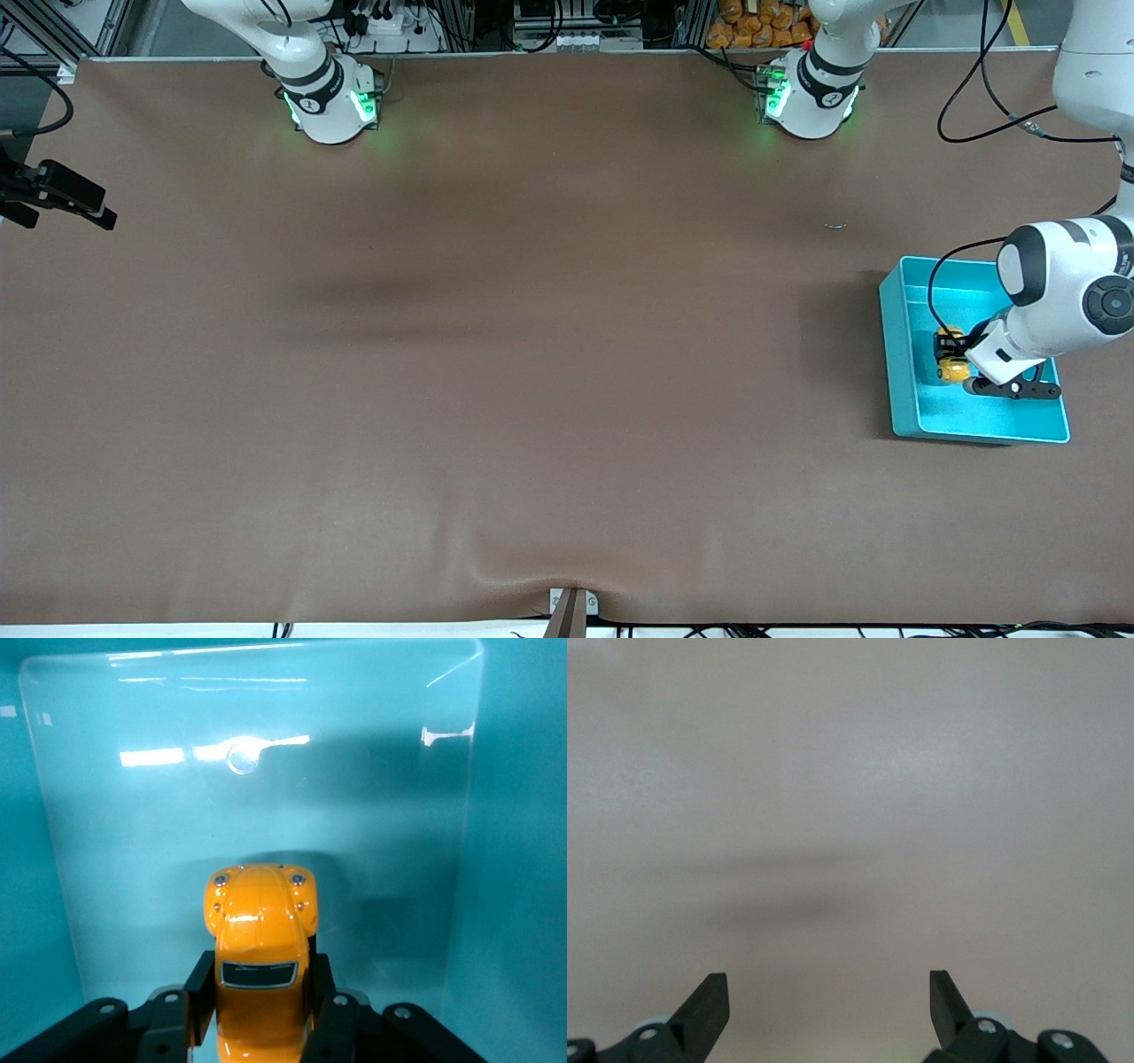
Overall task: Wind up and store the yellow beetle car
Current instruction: 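Lower the car into the teal bin and open the left gripper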
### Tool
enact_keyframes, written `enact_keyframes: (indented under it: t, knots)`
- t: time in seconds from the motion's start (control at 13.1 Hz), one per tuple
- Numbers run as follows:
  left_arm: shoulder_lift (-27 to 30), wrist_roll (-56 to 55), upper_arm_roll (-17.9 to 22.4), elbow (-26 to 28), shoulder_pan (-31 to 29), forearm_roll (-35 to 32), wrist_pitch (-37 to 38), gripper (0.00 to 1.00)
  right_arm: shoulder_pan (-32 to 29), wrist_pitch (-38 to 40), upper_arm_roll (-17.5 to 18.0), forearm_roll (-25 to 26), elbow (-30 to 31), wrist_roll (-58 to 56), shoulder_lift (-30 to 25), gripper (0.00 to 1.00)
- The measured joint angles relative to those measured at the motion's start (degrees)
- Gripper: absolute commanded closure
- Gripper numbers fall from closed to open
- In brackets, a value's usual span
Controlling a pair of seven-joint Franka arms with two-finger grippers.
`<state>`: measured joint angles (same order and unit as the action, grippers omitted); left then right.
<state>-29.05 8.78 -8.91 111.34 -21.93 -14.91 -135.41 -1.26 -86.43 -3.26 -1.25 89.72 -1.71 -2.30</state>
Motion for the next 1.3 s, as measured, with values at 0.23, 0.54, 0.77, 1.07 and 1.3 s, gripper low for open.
enact_keyframes:
  t: [0.23,0.54,0.77,1.07,1.3]
  knots:
    - [-0.8,-1.9,0.0,0.0,0.0,-0.2,-0.5,1.00,0.0,0.0,0.2,0.0,0.0,0.0,0.0,0.00]
    - [-1.3,-6.1,0.0,0.0,0.0,-4.3,-0.6,1.00,0.0,0.0,0.2,0.0,0.0,0.0,0.0,0.00]
    - [-1.5,-6.6,-0.1,0.0,0.0,-4.5,-0.9,0.76,0.0,0.0,0.2,0.0,0.0,0.0,0.0,0.00]
    - [-1.5,-6.7,-0.1,0.0,0.0,-4.5,-1.1,0.00,0.0,0.0,0.2,0.0,0.0,0.0,0.0,0.00]
    - [-1.5,-6.8,-0.1,-0.3,0.0,-4.5,-1.3,0.00,0.0,0.0,0.2,0.0,0.0,0.0,0.0,0.00]
